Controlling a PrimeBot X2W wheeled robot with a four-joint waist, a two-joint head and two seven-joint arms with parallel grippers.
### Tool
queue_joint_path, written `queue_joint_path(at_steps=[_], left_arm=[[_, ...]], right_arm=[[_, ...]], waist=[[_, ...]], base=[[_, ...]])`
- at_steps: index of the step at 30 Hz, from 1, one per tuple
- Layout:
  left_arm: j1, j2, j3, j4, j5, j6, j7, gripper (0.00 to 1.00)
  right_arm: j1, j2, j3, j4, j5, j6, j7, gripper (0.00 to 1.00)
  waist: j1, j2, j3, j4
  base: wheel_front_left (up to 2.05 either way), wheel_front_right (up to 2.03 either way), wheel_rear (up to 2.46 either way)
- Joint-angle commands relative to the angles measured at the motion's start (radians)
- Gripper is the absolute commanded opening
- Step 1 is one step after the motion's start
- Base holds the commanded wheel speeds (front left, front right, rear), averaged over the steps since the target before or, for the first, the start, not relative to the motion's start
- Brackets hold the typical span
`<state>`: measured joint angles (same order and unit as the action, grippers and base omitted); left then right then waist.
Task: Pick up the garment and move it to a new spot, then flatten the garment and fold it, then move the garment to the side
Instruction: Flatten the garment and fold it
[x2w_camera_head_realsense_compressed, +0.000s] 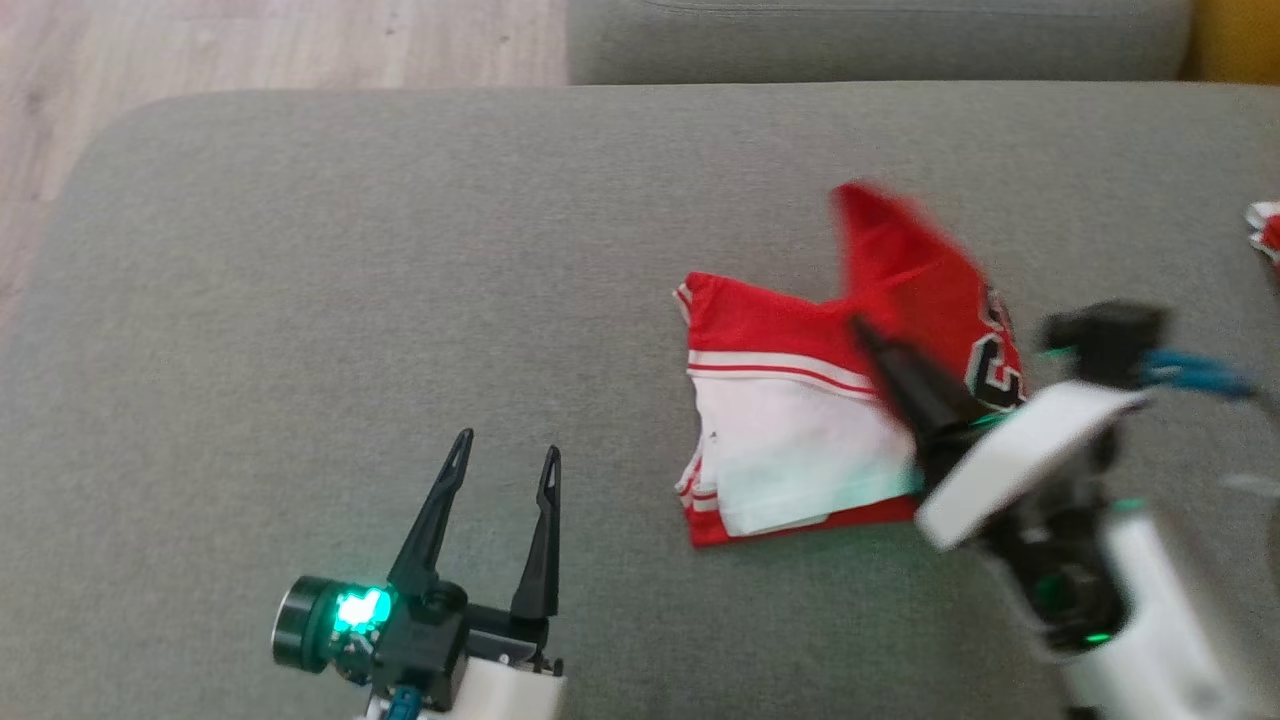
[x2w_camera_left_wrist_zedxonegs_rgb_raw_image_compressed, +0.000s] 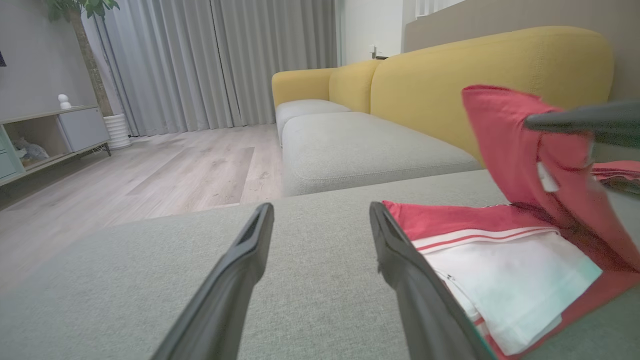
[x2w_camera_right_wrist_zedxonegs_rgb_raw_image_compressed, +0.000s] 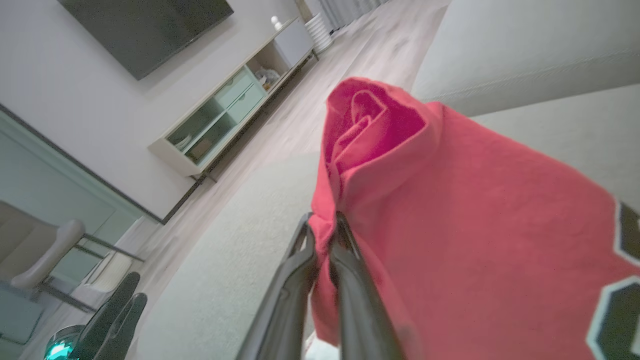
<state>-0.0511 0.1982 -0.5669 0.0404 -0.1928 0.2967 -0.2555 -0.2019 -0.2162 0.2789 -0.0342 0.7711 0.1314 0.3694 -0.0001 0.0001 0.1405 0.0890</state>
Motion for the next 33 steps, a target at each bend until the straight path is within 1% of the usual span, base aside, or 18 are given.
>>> queue_joint_path(at_steps=[1,4,8,9,10,11,15,18,21,26,29,31,33], left_arm=[[-0.011,-0.005,0.038,-0.026,0.007,-0.005,-0.006,1.0],[-0.01,-0.011,0.041,-0.026,0.01,-0.01,-0.006,1.0],[-0.013,-0.021,0.045,-0.024,0.014,-0.017,-0.006,1.0],[-0.013,-0.023,0.045,-0.023,0.015,-0.019,-0.006,1.0],[-0.013,-0.026,0.045,-0.021,0.016,-0.022,-0.006,1.0],[-0.013,-0.028,0.046,-0.02,0.017,-0.023,-0.006,1.0],[-0.007,-0.033,0.058,-0.018,0.02,-0.025,-0.006,1.0],[0.011,-0.034,0.074,-0.018,0.018,-0.024,-0.006,1.0],[0.03,-0.04,0.095,-0.025,0.007,-0.022,-0.006,1.0],[0.069,-0.056,0.144,-0.032,-0.024,-0.023,-0.006,1.0],[0.097,-0.057,0.167,-0.024,-0.035,-0.033,-0.006,1.0],[0.128,-0.057,0.188,-0.018,-0.037,-0.042,-0.006,1.0],[0.148,-0.06,0.205,-0.015,-0.038,-0.048,-0.006,1.0]], right_arm=[[-0.044,0.01,0.023,-0.024,-0.007,-0.001,-0.001,0.0],[-0.066,0.05,0.09,0.048,-0.051,-0.001,-0.019,0.0],[-0.095,0.1,0.139,0.168,-0.077,-0.001,-0.065,0.0],[-0.103,0.11,0.145,0.201,-0.079,-0.001,-0.077,0.17],[-0.11,0.117,0.153,0.229,-0.08,-0.001,-0.087,0.42],[-0.116,0.124,0.161,0.253,-0.078,-0.001,-0.096,1.0],[-0.13,0.141,0.178,0.284,-0.041,-0.001,-0.143,1.0],[-0.131,0.093,0.168,0.25,-0.052,-0.001,-0.217,1.0],[-0.113,0.028,0.142,0.22,-0.097,-0.001,-0.3,1.0],[-0.038,-0.044,0.071,0.197,-0.133,-0.001,-0.463,1.0],[0.018,-0.092,0.06,0.215,-0.209,-0.001,-0.567,1.0],[0.083,-0.101,0.05,0.247,-0.264,-0.001,-0.616,1.0],[0.122,-0.106,0.037,0.279,-0.346,-0.001,-0.628,1.0]], waist=[[0.0001,-0.0001,-0.003,0.011],[0.0001,-0.0001,0.0,0.03],[0.0001,-0.0001,0.006,0.051],[0.0001,-0.0001,0.005,0.056],[0.0001,-0.0001,0.005,0.06],[0.0001,-0.0001,0.004,0.064],[0.0001,-0.0001,-0.001,0.068],[0.0001,-0.0001,-0.023,0.054],[0.0001,-0.0001,-0.048,0.038],[0.0001,-0.0001,-0.102,0.006],[0.0001,-0.0001,-0.139,-0.01],[0.0001,-0.0001,-0.168,-0.026],[0.0001,-0.0001,-0.185,-0.036]], base=[[0.0,0.0,0.0],[0.0,0.0,0.0],[0.0,0.0,0.0],[0.0,0.0,0.0],[0.0,0.0,0.0],[0.0,0.0,0.0],[0.0,0.0,0.0],[0.0,0.0,0.0],[0.0,0.0,0.0],[0.0,0.0,0.0],[0.0,0.0,0.0],[0.0,0.0,0.0],[0.0,0.0,0.0]])
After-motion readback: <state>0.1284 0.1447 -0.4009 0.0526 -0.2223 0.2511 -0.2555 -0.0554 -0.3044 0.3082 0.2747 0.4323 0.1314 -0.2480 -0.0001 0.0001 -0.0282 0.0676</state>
